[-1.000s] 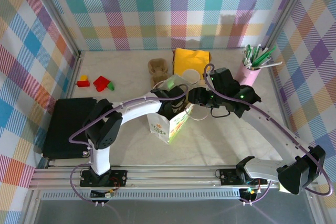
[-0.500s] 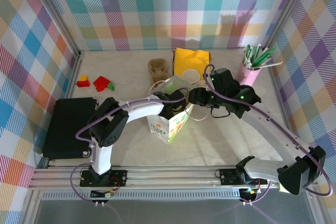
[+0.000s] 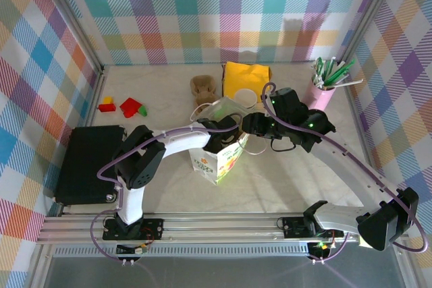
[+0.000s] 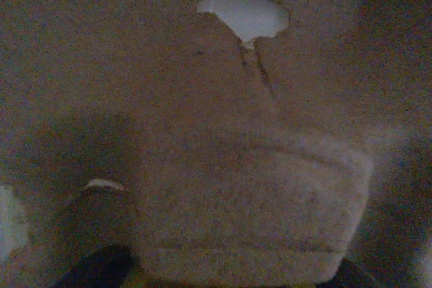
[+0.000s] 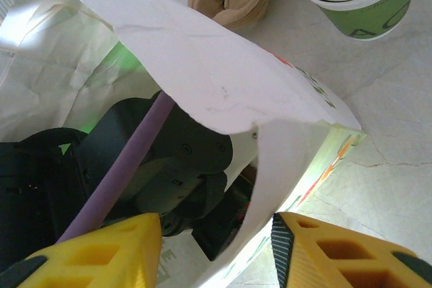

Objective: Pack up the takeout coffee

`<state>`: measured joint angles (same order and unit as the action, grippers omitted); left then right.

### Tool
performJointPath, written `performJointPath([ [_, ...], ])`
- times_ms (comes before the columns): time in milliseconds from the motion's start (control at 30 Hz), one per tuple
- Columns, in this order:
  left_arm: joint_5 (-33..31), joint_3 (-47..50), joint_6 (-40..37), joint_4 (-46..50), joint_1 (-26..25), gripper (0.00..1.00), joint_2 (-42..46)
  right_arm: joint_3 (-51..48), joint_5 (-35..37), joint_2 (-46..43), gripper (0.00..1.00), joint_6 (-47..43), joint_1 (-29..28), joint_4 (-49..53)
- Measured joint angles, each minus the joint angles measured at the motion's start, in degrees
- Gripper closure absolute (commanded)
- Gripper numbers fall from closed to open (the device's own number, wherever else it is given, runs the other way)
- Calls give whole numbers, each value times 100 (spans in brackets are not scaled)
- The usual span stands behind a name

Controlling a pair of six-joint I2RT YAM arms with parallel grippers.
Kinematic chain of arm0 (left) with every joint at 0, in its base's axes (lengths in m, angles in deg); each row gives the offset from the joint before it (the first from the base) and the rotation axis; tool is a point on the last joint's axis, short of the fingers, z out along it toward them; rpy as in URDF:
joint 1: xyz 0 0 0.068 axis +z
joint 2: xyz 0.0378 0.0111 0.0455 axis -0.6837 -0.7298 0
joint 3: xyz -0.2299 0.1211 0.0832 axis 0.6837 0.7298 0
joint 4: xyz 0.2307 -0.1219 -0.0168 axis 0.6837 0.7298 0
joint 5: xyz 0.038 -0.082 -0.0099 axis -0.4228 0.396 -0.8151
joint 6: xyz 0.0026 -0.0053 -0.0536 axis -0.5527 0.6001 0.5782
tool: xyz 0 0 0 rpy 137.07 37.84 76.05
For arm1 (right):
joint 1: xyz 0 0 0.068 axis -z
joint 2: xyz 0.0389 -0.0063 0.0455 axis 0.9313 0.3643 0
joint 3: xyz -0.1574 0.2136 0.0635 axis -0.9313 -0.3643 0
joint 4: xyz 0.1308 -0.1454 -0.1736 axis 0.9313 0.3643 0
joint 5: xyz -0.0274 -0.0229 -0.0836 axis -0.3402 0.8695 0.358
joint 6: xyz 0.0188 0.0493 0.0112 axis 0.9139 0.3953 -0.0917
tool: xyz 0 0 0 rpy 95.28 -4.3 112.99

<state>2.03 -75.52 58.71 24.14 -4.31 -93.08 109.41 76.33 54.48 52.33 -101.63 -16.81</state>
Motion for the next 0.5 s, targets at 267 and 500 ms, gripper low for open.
performJointPath([
  [267, -59, -234, 68, 164, -44, 100, 459, -39, 7, -31, 53, -7, 0, -4],
  [500, -103, -597, 175, 247, -57, 100, 927, -74, 46, -55, 54, -42, 0, -2],
])
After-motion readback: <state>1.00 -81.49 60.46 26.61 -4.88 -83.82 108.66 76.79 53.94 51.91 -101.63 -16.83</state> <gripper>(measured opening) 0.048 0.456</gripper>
